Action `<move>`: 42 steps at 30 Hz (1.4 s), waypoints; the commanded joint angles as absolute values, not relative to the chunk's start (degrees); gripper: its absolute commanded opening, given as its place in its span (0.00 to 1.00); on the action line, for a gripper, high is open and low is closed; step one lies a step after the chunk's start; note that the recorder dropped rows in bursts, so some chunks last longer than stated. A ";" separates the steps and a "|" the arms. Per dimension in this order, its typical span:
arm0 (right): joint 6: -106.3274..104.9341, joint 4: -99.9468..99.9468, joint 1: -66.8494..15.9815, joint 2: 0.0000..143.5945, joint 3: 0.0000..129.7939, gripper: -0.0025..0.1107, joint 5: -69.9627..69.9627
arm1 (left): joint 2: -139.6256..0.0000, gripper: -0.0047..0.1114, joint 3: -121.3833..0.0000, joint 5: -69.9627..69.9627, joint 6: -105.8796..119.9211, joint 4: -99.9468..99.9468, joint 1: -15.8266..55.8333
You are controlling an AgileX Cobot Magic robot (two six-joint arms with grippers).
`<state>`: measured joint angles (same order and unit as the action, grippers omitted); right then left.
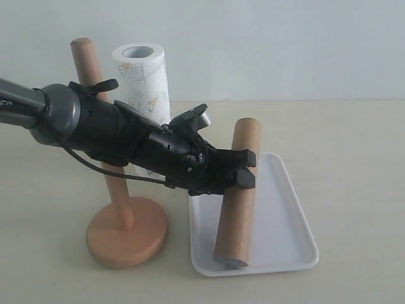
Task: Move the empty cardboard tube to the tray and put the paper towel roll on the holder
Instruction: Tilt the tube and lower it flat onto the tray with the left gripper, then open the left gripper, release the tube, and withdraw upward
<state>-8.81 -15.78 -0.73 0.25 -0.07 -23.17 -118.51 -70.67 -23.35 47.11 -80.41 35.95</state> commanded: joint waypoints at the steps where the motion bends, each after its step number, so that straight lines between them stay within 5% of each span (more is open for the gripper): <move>1: -8.93 -15.85 -0.58 0.00 0.00 0.05 -23.00 | -118.41 0.08 -70.33 -22.44 47.13 -80.12 35.66; 12: -8.93 -15.85 -0.58 0.00 0.00 0.05 -23.00 | -118.48 0.08 -70.33 -21.37 46.77 -80.12 35.66; 21: -8.93 -15.85 -0.58 0.00 0.00 0.05 -23.00 | -118.48 0.44 -70.33 -22.28 46.77 -80.12 35.66; 42: -8.93 -15.85 -0.58 0.00 0.00 0.05 -23.00 | -118.48 0.61 -70.33 -23.96 46.77 -80.11 35.66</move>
<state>-8.81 -15.78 -0.73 0.25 -0.07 -23.17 -118.51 -70.67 -23.21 47.00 -80.30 35.95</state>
